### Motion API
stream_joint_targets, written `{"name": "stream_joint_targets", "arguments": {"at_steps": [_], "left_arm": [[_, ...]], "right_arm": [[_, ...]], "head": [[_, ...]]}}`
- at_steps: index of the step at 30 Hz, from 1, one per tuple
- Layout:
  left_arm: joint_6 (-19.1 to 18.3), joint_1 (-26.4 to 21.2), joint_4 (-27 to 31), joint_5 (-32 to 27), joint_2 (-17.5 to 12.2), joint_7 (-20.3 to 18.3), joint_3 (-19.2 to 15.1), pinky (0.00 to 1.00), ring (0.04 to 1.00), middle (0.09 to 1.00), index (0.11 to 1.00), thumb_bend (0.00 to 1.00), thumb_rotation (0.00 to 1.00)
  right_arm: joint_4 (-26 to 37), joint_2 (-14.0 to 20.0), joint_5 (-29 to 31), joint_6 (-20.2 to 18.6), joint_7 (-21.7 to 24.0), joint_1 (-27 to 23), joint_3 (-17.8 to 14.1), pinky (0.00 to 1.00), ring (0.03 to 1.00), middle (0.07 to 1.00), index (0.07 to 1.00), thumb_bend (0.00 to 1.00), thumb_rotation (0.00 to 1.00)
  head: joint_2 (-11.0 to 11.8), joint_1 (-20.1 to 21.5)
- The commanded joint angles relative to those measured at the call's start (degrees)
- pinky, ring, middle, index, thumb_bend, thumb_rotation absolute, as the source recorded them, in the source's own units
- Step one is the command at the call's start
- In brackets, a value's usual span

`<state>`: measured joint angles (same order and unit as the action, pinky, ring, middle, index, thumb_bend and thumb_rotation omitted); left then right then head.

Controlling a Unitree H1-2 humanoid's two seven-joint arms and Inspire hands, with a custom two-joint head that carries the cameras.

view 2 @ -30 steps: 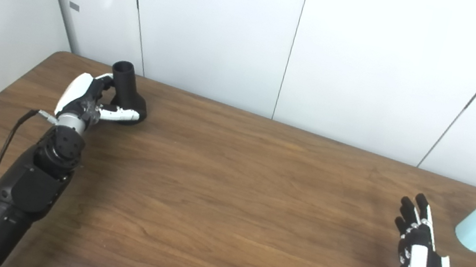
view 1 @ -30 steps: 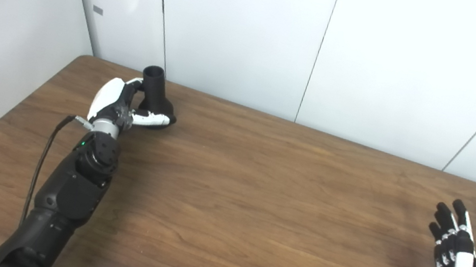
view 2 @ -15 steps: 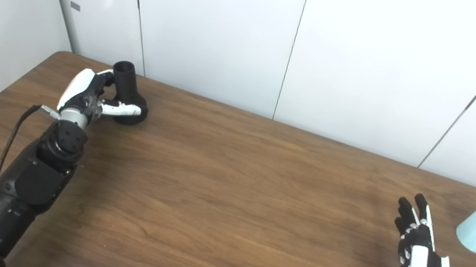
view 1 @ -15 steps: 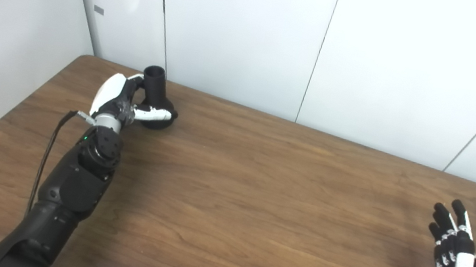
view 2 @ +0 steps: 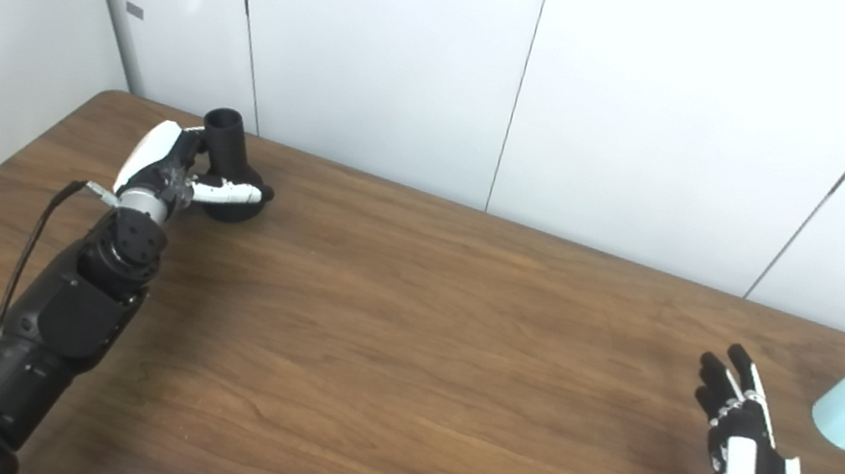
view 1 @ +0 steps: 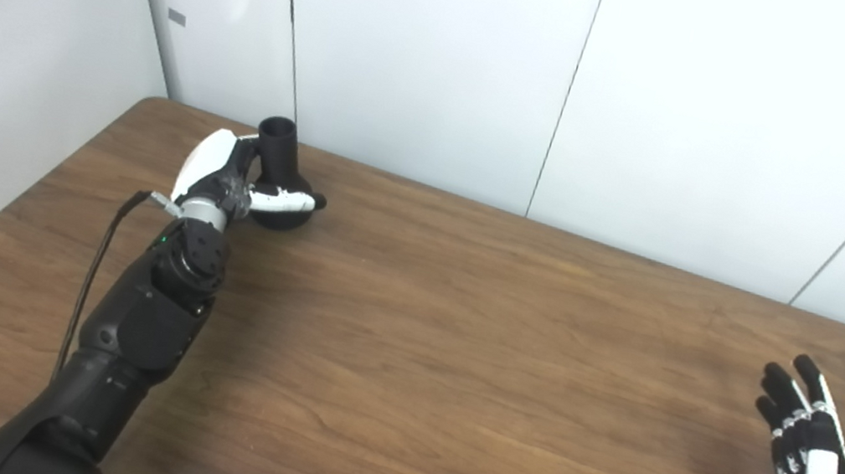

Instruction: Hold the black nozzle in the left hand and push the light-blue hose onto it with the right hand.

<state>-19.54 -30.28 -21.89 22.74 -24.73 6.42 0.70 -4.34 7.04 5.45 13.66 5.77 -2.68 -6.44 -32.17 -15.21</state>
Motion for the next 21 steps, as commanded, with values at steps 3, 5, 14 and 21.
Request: {"name": "stream_joint_targets", "arguments": {"at_steps": [3,5,14,21], "left_arm": [[2.8,-3.3,-0.6,2.0,-1.2,3.1,0.3,0.77,0.825,0.770,0.670,0.80,0.14],[3.9,-3.2,-1.5,2.7,-1.4,4.3,0.7,0.70,0.777,0.737,0.642,0.80,0.09],[7.8,-2.2,-4.3,6.7,-1.2,12.2,1.5,0.66,0.632,0.560,0.453,0.52,0.00],[6.3,-1.3,-4.0,5.3,-1.0,11.4,0.5,0.42,0.440,0.488,0.495,0.50,0.00]], "right_arm": [[-3.4,-1.2,2.1,-1.2,0.3,5.6,0.0,0.93,0.911,0.862,0.911,0.49,0.96],[-3.2,-1.2,2.8,-1.4,0.4,5.7,0.0,0.93,0.907,0.853,0.905,0.49,0.96],[-1.1,-0.9,6.5,-5.1,2.2,6.4,0.3,0.91,0.897,0.826,0.894,0.50,0.99],[0.3,-0.5,8.7,-7.7,3.7,7.0,0.3,0.95,0.872,0.777,0.827,0.53,1.00]], "head": [[-0.3,-0.1],[-0.4,-0.1],[-1.0,-0.2],[-1.4,-0.2]]}}
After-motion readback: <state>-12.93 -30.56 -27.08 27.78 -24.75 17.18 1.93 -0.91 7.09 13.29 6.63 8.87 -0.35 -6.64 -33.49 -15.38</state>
